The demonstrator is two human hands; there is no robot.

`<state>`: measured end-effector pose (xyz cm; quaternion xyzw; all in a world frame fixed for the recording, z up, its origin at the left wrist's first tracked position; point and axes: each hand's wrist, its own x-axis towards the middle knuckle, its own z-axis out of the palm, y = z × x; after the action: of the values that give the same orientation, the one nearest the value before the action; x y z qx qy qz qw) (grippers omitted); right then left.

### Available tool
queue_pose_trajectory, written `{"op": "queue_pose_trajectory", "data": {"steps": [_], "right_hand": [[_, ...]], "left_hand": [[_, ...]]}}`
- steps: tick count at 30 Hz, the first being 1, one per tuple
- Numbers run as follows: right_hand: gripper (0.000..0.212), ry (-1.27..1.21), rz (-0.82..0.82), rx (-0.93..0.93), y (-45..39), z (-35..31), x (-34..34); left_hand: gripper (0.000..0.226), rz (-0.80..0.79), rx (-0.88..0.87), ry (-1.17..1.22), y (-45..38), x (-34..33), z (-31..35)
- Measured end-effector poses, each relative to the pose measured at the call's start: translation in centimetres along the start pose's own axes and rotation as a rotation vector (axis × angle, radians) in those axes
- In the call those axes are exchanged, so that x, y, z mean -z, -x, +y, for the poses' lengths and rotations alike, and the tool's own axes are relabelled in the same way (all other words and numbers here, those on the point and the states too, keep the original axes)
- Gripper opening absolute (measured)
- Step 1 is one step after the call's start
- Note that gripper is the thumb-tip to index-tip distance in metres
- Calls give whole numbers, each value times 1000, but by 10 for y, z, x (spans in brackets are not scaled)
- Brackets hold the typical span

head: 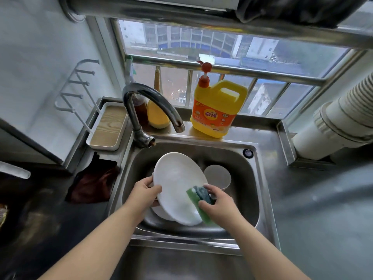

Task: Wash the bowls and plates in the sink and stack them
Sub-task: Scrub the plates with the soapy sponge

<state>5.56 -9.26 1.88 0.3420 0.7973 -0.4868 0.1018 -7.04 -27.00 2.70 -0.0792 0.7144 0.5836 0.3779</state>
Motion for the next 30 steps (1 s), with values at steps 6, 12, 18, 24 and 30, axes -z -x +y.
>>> {"op": "queue_pose_trajectory", "data": {"steps": [6, 12, 18, 24, 30], "right_hand": [[50, 104, -21, 253, 7, -15, -39], [46, 285, -77, 340, 0, 10, -16], [42, 361, 169, 219, -50, -8, 15], [45, 263, 70, 401, -52, -44, -19], [38, 326, -93, 504, -18, -5, -4]], "left_hand": [[35, -78, 22, 132, 5, -14, -5], [41, -59, 2, 171, 0, -5, -5], [39, -149, 27, 172, 1, -13, -4], [38, -214, -6, 238, -7, -26, 3], [55, -138, -9, 365, -17, -10, 0]]}}
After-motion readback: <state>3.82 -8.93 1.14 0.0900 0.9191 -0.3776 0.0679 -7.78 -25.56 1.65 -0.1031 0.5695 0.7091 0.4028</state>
